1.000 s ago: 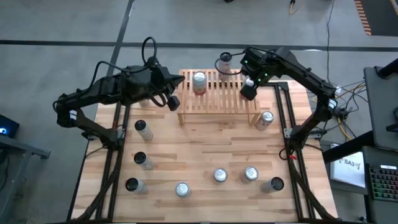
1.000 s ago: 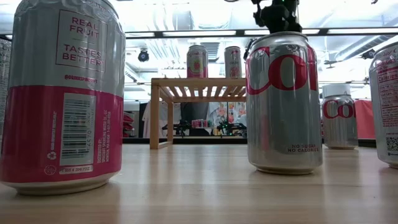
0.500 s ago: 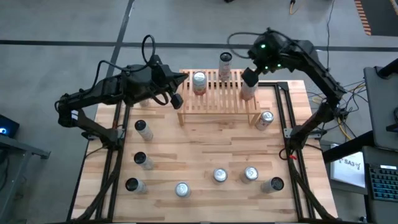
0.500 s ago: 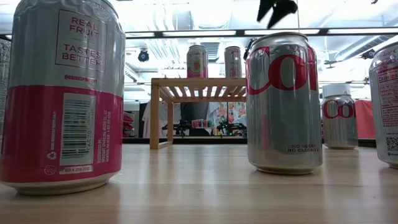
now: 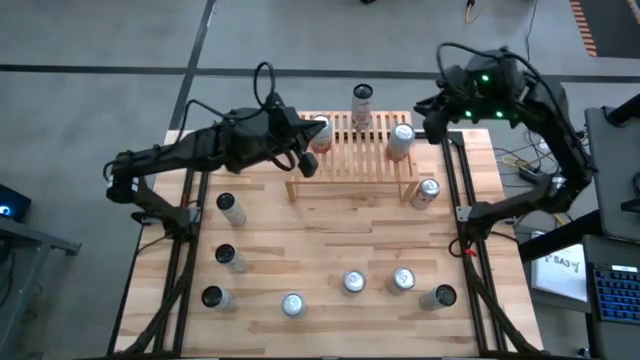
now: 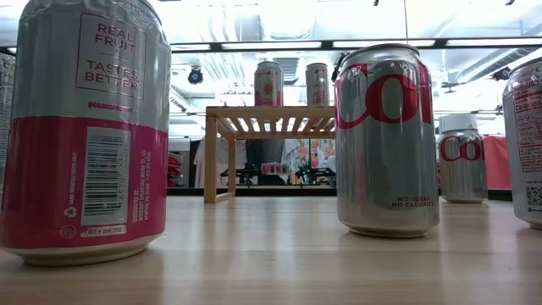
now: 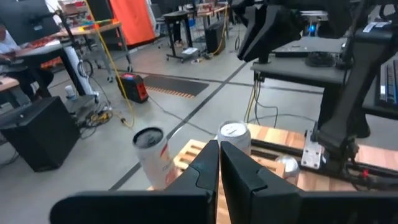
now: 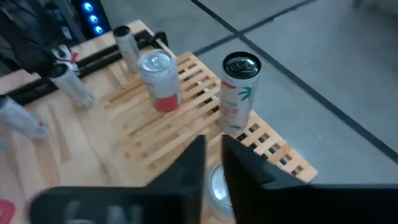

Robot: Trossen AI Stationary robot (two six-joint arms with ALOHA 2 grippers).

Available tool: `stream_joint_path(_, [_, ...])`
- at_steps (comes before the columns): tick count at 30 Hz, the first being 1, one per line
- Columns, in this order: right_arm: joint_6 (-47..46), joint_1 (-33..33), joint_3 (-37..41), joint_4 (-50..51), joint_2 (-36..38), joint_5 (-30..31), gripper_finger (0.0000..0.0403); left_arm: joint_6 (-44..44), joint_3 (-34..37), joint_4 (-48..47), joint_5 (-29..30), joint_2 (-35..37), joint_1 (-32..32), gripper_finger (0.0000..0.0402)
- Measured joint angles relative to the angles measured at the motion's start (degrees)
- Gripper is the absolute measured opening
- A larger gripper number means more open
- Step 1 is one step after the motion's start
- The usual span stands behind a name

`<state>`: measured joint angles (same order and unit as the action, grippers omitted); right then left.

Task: Place canned beverage on shelf
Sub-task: Put the orange and white soda can on the shelf

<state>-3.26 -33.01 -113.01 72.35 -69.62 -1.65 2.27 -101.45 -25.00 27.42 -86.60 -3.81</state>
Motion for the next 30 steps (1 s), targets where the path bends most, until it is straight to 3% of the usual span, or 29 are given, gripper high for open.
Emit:
stream_joint_path(5, [-1.62, 0.00, 6.85, -5.14, 4.59, 0.01, 0.0012, 0.72, -1.44, 5.64, -2.80, -3.35, -0.34, 0.0000])
stream_joint_path(10, [-3.48, 0.00, 15.25, -10.76, 9.30, 0.00, 0.0009, 2.85, -7.57, 5.30, -3.15, -8.86, -0.59, 0.0000])
stream_joint_path(21, [-15.68, 0.13, 30.85, -20.68, 10.49, -0.08, 0.0009, 9.31, -33.46, -13.49, -3.10, -24.11, -0.98, 0.0000])
stream_joint_path(30, [-18.94, 0.12, 32.07, -21.54, 5.41, 3.91, 0.0009, 9.80, -28.55, -10.37, -2.91, -21.36, -2.10, 0.0000])
